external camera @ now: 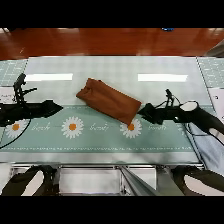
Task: Fold the shirts.
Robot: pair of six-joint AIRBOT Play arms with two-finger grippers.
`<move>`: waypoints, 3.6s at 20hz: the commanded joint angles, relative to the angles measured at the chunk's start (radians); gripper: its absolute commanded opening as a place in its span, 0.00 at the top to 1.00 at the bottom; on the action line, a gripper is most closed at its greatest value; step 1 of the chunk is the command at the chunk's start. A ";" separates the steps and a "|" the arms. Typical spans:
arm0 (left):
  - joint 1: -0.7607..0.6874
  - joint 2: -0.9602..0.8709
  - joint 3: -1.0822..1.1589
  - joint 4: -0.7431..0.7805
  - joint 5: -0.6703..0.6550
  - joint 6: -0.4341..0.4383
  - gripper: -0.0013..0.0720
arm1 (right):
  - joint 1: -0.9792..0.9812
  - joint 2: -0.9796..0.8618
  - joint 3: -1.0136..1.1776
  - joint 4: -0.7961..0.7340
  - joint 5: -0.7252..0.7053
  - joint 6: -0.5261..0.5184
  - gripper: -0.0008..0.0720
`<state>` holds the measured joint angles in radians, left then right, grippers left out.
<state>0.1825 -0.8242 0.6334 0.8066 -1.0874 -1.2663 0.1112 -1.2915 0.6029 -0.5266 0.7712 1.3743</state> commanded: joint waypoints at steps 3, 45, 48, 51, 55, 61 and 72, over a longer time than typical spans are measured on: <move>-0.014 0.001 -0.010 0.000 0.017 -0.002 0.96 | 0.103 -0.251 0.192 0.163 0.036 -0.120 0.43; -0.332 -0.062 -0.010 0.001 0.369 -0.047 0.96 | -1.127 0.473 0.525 -1.310 1.085 0.332 0.59; -0.330 -0.073 -0.006 0.001 0.390 -0.040 0.96 | -1.127 0.466 0.466 -1.232 1.067 0.319 0.42; -0.232 -0.079 0.082 0.001 0.398 0.006 0.96 | -1.125 0.446 0.504 -1.160 1.043 0.322 0.45; -0.117 -0.091 0.307 0.001 0.374 0.006 0.96 | -0.993 0.370 0.557 -0.466 0.735 0.346 0.95; -0.262 -0.298 0.670 0.265 0.040 -0.184 0.96 | -0.087 0.119 0.643 -0.561 0.220 0.210 0.95; -0.369 -0.395 0.471 0.631 -0.011 -0.397 0.96 | 0.065 -0.132 0.688 -1.030 0.491 0.397 0.95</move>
<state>-0.1802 -1.2045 1.1206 1.4097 -1.0821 -1.6428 0.1612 -1.4120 1.2884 -1.5097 1.2678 1.7588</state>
